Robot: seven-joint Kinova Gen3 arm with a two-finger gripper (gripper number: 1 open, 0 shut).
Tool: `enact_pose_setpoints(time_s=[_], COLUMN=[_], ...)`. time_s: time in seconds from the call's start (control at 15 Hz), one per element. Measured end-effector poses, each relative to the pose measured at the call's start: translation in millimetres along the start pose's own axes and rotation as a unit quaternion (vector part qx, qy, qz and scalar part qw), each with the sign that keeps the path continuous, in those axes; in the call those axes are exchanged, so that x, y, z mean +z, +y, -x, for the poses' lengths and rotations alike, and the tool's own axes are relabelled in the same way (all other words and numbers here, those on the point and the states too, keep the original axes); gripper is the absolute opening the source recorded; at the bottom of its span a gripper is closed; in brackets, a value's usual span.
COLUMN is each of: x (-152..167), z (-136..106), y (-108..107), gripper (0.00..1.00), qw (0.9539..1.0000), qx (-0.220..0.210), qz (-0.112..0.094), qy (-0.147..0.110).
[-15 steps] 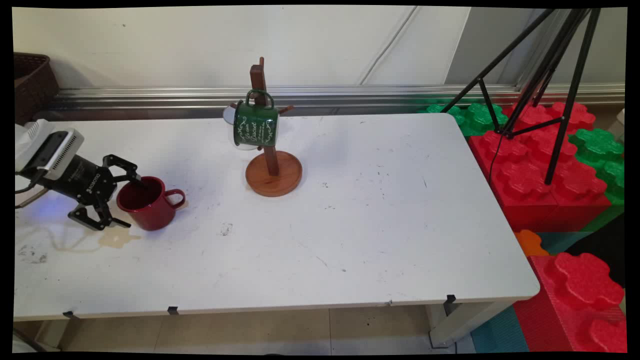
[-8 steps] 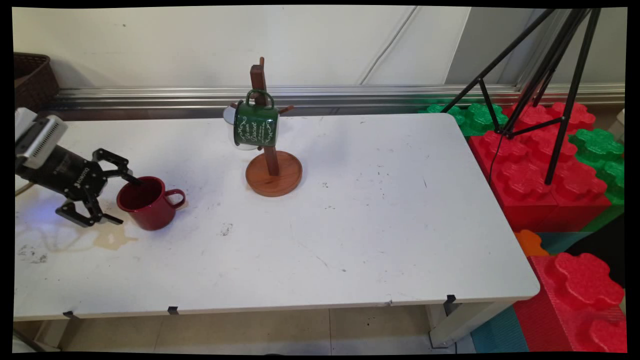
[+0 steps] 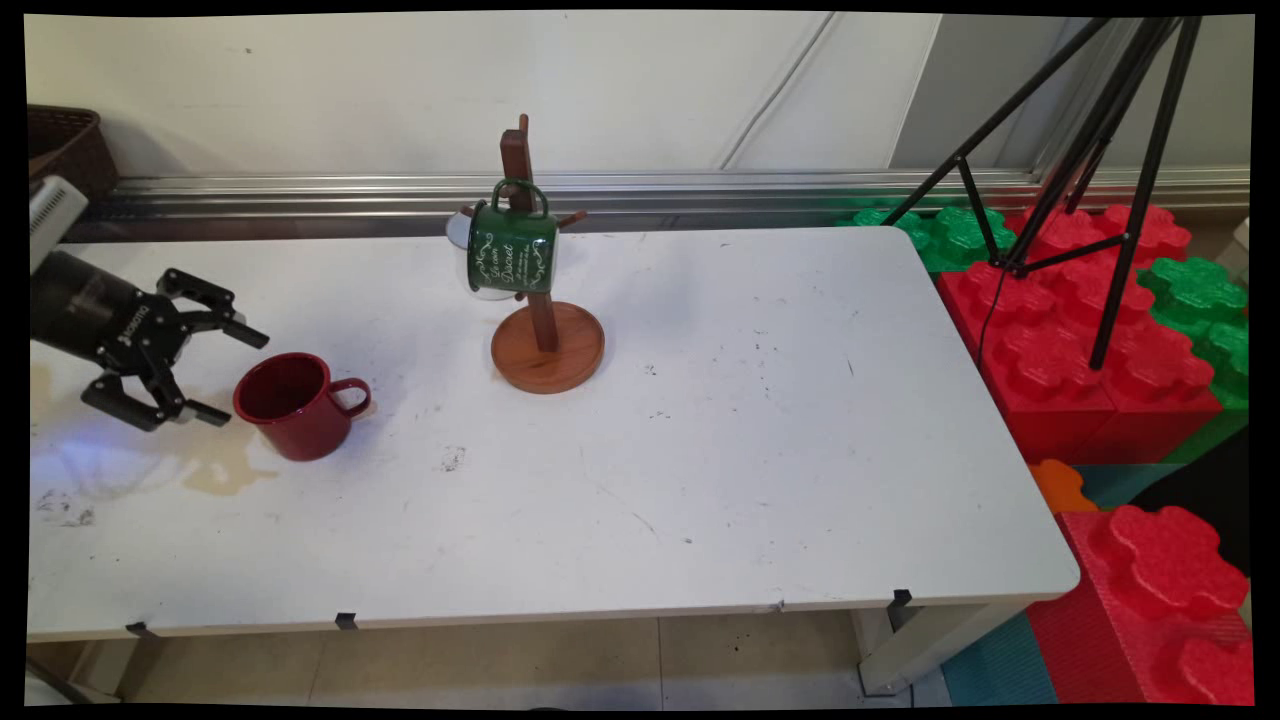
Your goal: Pick up the green mug from the rack
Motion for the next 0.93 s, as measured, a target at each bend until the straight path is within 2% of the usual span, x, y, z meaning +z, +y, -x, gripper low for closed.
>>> enact_pose_setpoints(time_s=[0.47, 0.93], x=[-13, -19], z=[-5, -15], y=[-4, -8], gripper=[1.00, 1.00], qw=[0.9979, 0.9903], qx=[-0.048, -0.096], qz=[0.000, 0.004], qy=[0.045, 0.101])
